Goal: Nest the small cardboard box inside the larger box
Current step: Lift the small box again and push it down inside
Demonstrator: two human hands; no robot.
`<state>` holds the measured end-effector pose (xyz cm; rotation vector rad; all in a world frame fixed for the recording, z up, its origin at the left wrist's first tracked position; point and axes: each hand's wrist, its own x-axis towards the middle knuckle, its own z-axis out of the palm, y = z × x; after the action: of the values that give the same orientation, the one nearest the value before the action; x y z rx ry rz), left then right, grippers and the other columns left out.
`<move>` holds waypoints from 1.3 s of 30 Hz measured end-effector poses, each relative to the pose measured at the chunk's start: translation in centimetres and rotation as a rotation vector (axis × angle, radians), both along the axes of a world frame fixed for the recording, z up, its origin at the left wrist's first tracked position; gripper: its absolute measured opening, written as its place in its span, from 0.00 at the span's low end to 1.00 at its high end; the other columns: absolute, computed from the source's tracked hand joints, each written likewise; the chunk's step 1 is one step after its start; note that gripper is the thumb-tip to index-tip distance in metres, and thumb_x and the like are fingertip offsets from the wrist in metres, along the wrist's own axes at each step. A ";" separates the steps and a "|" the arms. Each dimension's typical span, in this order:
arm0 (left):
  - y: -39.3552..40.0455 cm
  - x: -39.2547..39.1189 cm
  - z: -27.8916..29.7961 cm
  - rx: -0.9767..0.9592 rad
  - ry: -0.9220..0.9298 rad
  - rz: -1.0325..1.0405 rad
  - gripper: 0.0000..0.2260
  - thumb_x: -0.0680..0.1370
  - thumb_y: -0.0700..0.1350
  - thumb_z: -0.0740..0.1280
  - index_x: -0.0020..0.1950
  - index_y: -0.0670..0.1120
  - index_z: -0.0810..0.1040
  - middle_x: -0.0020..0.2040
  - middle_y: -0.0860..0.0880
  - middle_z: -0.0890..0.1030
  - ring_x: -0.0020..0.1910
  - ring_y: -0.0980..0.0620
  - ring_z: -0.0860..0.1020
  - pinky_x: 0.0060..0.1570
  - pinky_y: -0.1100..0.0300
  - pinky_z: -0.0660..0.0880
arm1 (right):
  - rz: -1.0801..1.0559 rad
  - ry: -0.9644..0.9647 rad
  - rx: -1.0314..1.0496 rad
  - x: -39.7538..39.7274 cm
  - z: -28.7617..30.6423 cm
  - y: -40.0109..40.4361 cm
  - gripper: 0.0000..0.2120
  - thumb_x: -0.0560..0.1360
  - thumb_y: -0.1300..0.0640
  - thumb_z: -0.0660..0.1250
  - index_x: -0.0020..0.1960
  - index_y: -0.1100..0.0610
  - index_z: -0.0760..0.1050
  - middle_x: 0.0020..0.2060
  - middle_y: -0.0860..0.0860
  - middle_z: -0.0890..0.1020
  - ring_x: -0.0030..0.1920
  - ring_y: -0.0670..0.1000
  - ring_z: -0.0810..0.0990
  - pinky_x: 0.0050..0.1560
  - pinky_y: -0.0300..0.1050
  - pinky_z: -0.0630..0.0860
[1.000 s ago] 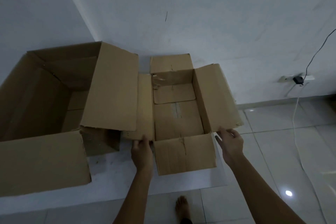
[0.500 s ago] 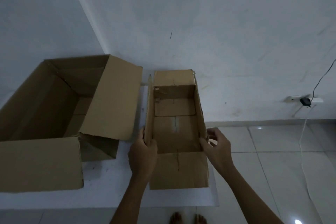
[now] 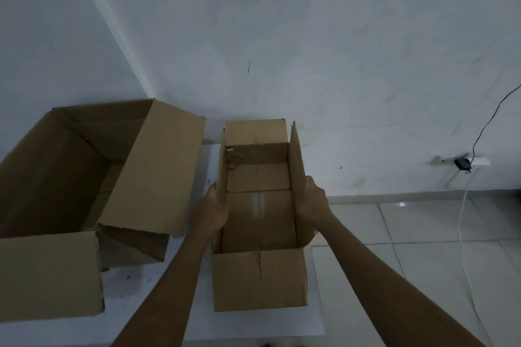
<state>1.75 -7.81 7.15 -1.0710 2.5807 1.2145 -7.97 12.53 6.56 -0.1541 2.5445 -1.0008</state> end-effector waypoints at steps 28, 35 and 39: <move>-2.9 13.9 28.2 0.008 0.346 0.199 0.15 0.82 0.44 0.62 0.69 0.51 0.75 0.56 0.50 0.82 0.52 0.50 0.82 0.51 0.50 0.79 | 0.289 0.261 -0.401 5.5 27.4 -0.6 0.16 0.76 0.63 0.58 0.61 0.53 0.75 0.40 0.42 0.76 0.40 0.45 0.76 0.34 0.41 0.73; -11.8 19.6 32.3 -0.045 0.350 0.270 0.14 0.80 0.47 0.64 0.66 0.52 0.78 0.57 0.47 0.84 0.53 0.44 0.83 0.57 0.43 0.78 | 0.334 0.292 -0.443 10.1 29.7 -9.0 0.11 0.76 0.62 0.57 0.53 0.60 0.75 0.45 0.56 0.81 0.45 0.57 0.80 0.46 0.58 0.80; -18.8 22.4 32.8 -0.086 0.359 0.273 0.12 0.80 0.48 0.65 0.62 0.53 0.80 0.55 0.48 0.85 0.52 0.43 0.84 0.58 0.40 0.78 | 0.316 0.314 -0.480 12.5 29.7 -14.9 0.13 0.75 0.62 0.57 0.56 0.62 0.75 0.49 0.59 0.81 0.48 0.60 0.80 0.46 0.58 0.80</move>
<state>24.17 -26.57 40.00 -1.3730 2.8406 1.4905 4.49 -2.42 36.24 -0.8784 2.3767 -1.5267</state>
